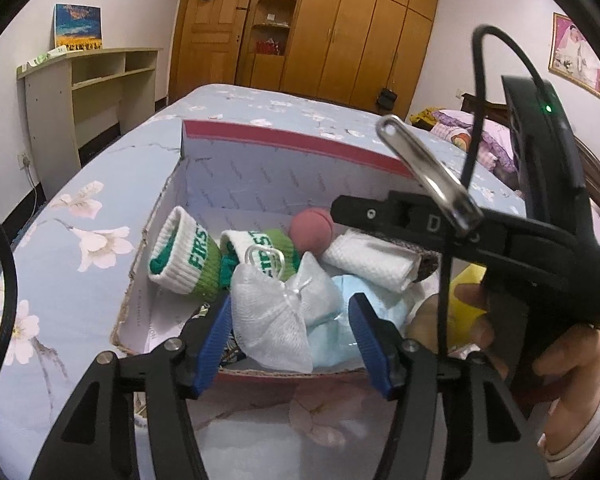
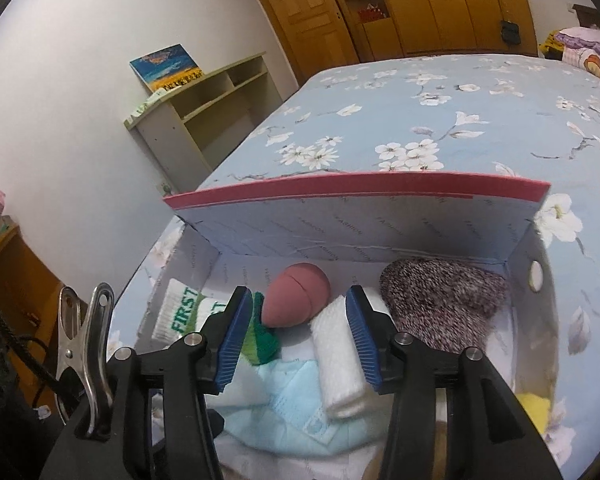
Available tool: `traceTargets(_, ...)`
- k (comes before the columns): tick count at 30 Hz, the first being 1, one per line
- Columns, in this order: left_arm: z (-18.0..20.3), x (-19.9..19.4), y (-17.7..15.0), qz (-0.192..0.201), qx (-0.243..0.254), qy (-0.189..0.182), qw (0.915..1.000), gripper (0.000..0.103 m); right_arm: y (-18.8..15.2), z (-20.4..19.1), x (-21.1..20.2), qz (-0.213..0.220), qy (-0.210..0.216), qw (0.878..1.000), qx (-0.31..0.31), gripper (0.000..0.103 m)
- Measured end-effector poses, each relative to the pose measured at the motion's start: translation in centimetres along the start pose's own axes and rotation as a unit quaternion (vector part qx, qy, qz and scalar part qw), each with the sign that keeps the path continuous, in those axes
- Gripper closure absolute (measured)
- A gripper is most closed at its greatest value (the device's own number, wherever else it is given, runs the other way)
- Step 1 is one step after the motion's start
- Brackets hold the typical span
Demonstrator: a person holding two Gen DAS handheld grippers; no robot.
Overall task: Organize soft objects
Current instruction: 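Lower mesh bag and pink sponge into the box and open both tools, then withdraw both tools toward the green ribbon and orange cloth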
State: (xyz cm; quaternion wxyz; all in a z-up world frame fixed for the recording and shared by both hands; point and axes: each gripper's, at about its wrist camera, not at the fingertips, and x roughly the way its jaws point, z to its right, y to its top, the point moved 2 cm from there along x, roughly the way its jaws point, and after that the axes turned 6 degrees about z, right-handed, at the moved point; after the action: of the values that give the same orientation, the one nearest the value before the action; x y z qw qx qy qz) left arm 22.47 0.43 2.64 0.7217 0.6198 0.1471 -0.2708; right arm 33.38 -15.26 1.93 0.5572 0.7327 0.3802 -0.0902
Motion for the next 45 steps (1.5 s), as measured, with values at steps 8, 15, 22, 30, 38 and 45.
traceTargets(8,0.5,-2.6,-0.5,0.001,0.009,0.003,1.0000,0.040,-0.9,-0.3,-2.6,0.008,-0.003,1.000,-0.010,0.053)
traceTargets(15,1.3,-4.7,-1.0,-0.003,0.013,-0.003,0.9999,0.040,-2.4,-0.3,-5.9,0.017,0.005,1.000,-0.007,0.053)
traceTargets(22,2.6,-5.9,-2.1,-0.017,0.022,-0.014,0.9995,0.040,-4.1,0.3,-9.0,0.016,0.012,1.000,-0.006,0.053)
traceTargets(30,3.8,-6.6,-3.7,-0.036,0.025,-0.029,0.9986,0.040,-6.1,1.0,-12.6,0.011,0.019,1.000,-0.016,0.053)
traceTargets(38,4.9,-8.2,-5.2,-0.046,0.032,-0.050,0.9972,0.040,-8.9,1.6,-15.8,0.003,-0.001,0.999,-0.034,0.053)
traceTargets(45,5.6,-9.3,-7.2,-0.063,0.034,-0.065,0.9954,0.040,-11.3,2.0,-18.1,0.000,-0.028,0.998,-0.050,0.053)
